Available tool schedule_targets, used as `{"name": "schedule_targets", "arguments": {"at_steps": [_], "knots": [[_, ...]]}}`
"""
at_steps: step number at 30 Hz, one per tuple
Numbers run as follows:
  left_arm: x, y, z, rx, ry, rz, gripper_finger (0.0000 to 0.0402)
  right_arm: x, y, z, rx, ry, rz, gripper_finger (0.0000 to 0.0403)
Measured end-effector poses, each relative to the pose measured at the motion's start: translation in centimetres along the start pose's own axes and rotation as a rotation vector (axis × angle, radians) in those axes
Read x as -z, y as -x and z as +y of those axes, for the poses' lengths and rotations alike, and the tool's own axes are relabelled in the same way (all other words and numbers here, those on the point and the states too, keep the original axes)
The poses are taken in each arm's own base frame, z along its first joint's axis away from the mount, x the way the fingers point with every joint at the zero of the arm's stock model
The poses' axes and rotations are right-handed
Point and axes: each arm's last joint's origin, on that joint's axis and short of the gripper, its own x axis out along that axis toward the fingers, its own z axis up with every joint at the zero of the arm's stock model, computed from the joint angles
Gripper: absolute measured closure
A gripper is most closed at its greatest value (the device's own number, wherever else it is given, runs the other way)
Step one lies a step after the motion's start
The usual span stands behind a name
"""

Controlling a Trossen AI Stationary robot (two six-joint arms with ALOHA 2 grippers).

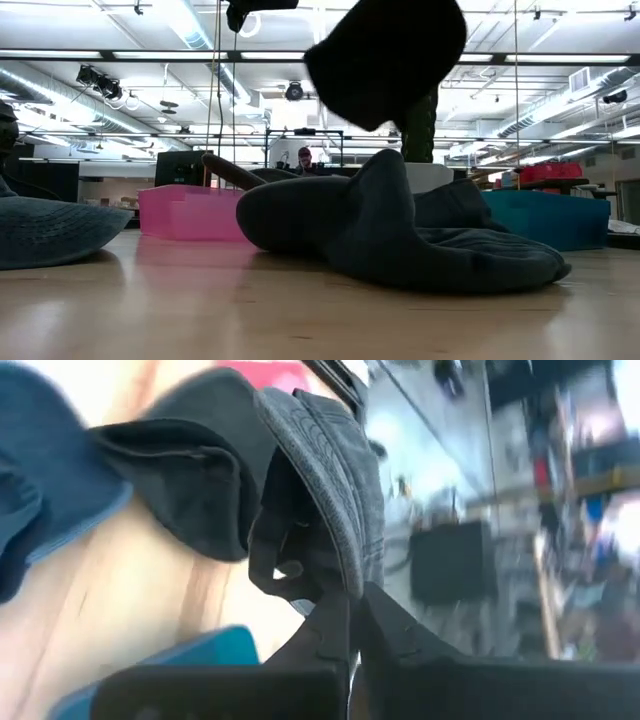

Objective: Pick & Place hat
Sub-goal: Put the left black cap into the blue bin

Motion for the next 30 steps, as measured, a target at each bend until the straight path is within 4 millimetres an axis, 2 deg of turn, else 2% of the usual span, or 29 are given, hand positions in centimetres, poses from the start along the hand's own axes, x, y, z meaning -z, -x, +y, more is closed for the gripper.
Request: {"name": "schedule_targets", "arguments": {"at_steps": [6,11,15,24,30], "knots": [[0.0,0.0,0.0,0.0,0.0,0.0,0.039,1.8,2.1,-2.2,0.001,-0.255,0.171,0.0403],[0.0,0.0,0.0,0.0,-0.021,0.0,0.039,3.4,2.7,-2.5,-0.038,-0.455,0.325,0.0403],[0.0,0.0,0.0,0.0,-0.045,0.0,0.039,3.6,2.2,-2.3,-0.108,-0.63,0.377,0.0403],[0.0,0.0,0.0,0.0,-0.052,-0.003,0.039,4.1,0.2,-3.3,-0.09,-0.914,0.495,0.0403],[0.0,0.0,0.0,0.0,-0.052,-0.003,0.039,5.1,-0.8,-4.8,-0.07,-0.987,0.548,0.0403]]}}
